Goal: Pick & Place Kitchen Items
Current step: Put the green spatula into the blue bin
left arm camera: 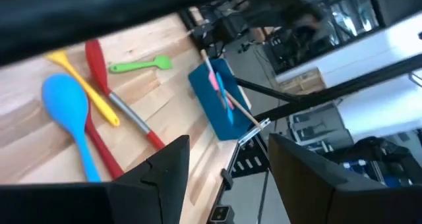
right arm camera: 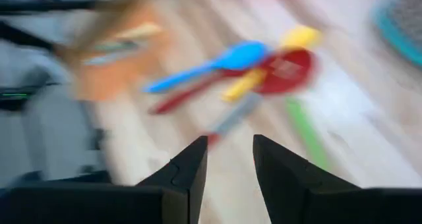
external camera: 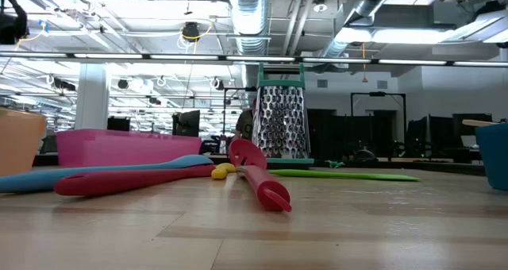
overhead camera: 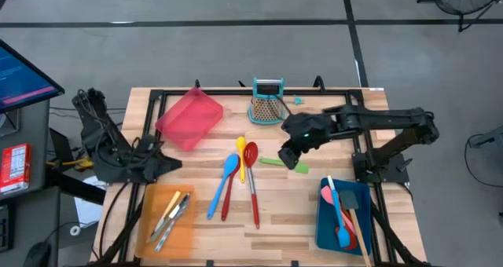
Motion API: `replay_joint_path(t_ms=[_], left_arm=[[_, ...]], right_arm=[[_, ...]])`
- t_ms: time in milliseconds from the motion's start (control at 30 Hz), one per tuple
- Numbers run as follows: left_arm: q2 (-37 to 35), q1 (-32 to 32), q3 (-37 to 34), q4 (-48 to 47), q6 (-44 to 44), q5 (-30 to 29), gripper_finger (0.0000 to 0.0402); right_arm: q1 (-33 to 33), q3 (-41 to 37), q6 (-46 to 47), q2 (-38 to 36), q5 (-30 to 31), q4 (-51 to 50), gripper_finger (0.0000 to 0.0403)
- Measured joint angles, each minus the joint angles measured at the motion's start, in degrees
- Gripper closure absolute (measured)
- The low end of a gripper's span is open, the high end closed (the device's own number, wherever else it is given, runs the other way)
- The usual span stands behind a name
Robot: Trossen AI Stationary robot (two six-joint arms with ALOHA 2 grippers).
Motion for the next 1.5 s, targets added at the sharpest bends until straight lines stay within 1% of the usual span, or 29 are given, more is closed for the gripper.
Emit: replay_joint_path(t_ms=[100, 133, 267, 400, 467, 533, 667, 833, 1000, 1067, 1200, 1367, 1433, 1500], left_arm=[[-1.1, 0.0, 0.0, 1.0, 3.8, 0.0, 0.0209], [-1.5, 0.0, 0.0, 1.5, 5.1, 0.0, 0.0208], [-2.6, 0.0, 0.0, 2.6, 9.2, 0.1, 0.0203], [-3.3, 0.0, 0.0, 2.7, 9.9, 1.0, 0.0203], [-3.3, 0.0, 0.0, 2.7, 10.2, 2.2, 0.0203], [-3.4, -0.1, 0.0, 3.1, 11.9, 3.7, 0.0203], [-3.4, -0.1, 0.0, 3.5, 13.3, 4.2, 0.0203], [-3.4, -0.1, 0.0, 3.6, 14.8, 4.2, 0.0203], [-3.4, -0.1, 0.0, 3.6, 14.8, 3.9, 0.0203], [-3.4, -0.1, 0.0, 3.6, 14.8, 3.9, 0.0203], [-3.4, -0.1, 0.0, 3.7, 14.8, 3.7, 0.0203], [-3.4, -0.1, 0.0, 3.8, 14.8, 3.7, 0.0206], [-3.4, -0.1, 0.0, 3.9, 14.8, 3.7, 0.0206], [-3.4, -0.1, 0.0, 3.9, 14.8, 3.6, 0.0206]], right_arm=[[-0.8, 0.0, -2.2, 3.8, 0.1, -6.8, 0.0264], [-1.1, 0.0, -4.3, 5.6, 0.1, -7.1, 0.0254], [-2.2, 0.0, -17.8, 13.1, -0.1, -7.7, 0.0201], [-3.2, 0.0, -30.5, 21.5, 0.1, -7.6, 0.0155], [-3.4, 0.0, -34.8, 25.0, -0.1, -7.6, 0.0145], [-3.4, 0.0, -37.8, 27.7, -1.4, -7.2, 0.0143], [-4.2, -0.1, -39.4, 30.8, -2.9, -4.2, 0.0143], [-6.7, -3.2, -40.1, 30.6, -2.8, 3.8, 0.0143], [-8.8, -5.1, -39.9, 30.5, -2.7, 7.2, 0.0143], [-8.8, -5.1, -40.2, 31.6, -2.8, 9.2, 0.0143], [-8.2, -5.1, -40.0, 34.5, -2.9, 11.0, 0.0143], [-9.9, -5.1, -39.0, 36.4, -3.2, 11.5, 0.0144], [-10.7, -5.1, -39.0, 36.3, -3.4, 11.9, 0.0151], [-11.6, -5.1, -38.8, 36.4, -3.6, 11.8, 0.0170]])
